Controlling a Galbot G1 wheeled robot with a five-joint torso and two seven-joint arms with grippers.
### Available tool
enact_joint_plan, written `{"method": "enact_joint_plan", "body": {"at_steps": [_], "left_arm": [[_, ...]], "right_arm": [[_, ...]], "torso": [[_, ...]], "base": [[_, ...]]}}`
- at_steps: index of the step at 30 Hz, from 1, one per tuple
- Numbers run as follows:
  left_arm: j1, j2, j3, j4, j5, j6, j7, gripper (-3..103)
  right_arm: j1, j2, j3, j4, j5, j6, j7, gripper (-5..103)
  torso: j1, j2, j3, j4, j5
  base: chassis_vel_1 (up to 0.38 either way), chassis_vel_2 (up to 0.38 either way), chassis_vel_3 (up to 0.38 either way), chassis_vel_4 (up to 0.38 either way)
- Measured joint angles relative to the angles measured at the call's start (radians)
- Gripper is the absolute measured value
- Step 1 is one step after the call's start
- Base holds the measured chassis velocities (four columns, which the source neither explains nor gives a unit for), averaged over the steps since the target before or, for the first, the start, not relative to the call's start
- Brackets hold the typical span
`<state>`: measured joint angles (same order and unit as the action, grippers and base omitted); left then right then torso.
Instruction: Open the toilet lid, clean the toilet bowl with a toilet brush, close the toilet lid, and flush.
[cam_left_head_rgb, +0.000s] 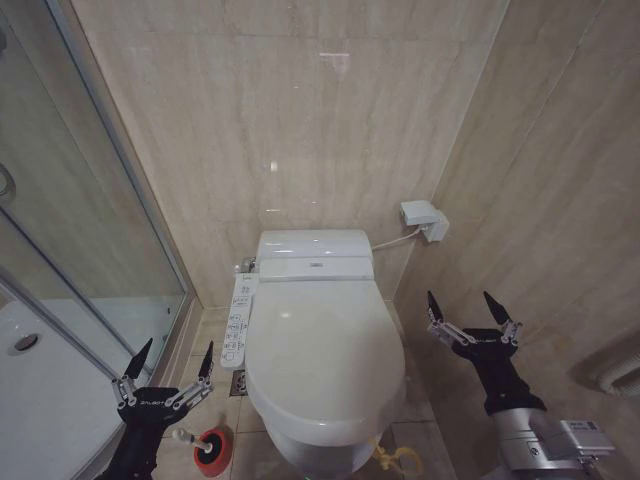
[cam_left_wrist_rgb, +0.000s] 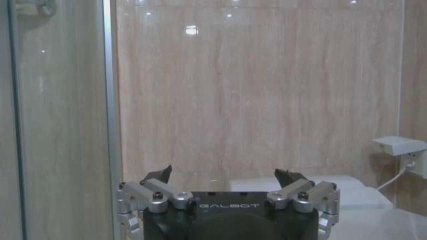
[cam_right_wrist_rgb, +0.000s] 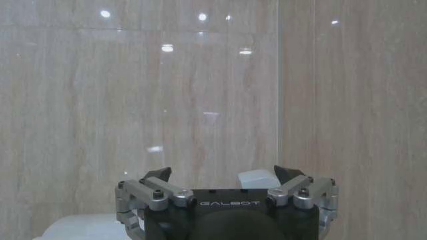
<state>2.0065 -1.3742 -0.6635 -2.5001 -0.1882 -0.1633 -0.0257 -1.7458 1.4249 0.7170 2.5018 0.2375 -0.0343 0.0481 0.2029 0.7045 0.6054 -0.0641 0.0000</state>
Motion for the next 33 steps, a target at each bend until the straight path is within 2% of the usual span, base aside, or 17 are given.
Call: {"method": "enact_joint_plan", "body": {"at_steps": [33], "left_arm": [[0.000, 0.000, 0.000, 0.000, 0.000, 0.000, 0.000, 100]], "right_arm": [[-0.018, 0.008, -0.009, -0.002, 0.013, -0.016, -0.007, 100]], "torso": [[0.000, 0.000, 0.000, 0.0000, 0.0000]], "base": [[0.000, 0.000, 0.000, 0.000]]}}
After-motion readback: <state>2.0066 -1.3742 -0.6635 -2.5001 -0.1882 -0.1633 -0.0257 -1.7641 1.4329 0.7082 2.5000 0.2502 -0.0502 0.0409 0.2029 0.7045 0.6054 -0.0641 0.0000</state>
